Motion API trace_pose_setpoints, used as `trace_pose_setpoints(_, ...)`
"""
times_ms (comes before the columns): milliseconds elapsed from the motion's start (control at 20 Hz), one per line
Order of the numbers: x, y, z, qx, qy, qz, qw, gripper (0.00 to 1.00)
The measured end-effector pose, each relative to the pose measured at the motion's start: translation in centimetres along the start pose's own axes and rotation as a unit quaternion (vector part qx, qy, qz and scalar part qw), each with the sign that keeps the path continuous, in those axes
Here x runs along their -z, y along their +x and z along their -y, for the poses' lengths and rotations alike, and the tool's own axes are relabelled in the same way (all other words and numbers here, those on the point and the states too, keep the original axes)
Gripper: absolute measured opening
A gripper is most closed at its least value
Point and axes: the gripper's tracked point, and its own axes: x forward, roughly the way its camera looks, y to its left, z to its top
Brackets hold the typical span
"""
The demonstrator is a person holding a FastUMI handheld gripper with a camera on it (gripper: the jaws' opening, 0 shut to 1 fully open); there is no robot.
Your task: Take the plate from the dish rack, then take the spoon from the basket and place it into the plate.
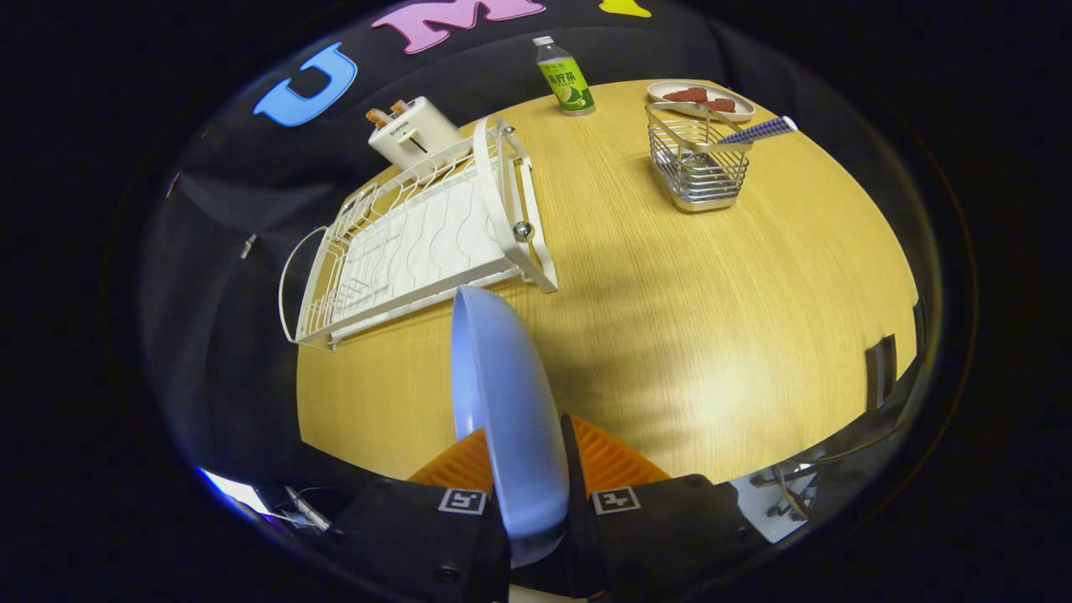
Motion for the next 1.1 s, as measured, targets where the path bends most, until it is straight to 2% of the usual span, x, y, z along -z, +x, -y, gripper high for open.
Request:
trace_pose_setpoints(100,-0.3,0.7,-0.4,-0.007,0.005,-0.002,1.000,0.31)
trace_pose_setpoints(200,-0.5,1.1,0.2,0.006,0.000,0.001,1.000,0.33)
trace_pose_setpoints(350,-1.1,1.4,0.9,0.020,-0.003,0.009,1.000,0.43)
trace_pose_setpoints(550,-1.2,1.7,2.0,0.032,-0.004,0.008,0.999,0.48)
trace_pose_setpoints(850,-1.8,1.3,4.3,0.055,-0.002,0.014,0.998,0.61)
trace_pose_setpoints(1100,-3.0,-0.1,5.0,0.049,-0.021,0.032,0.998,0.61)
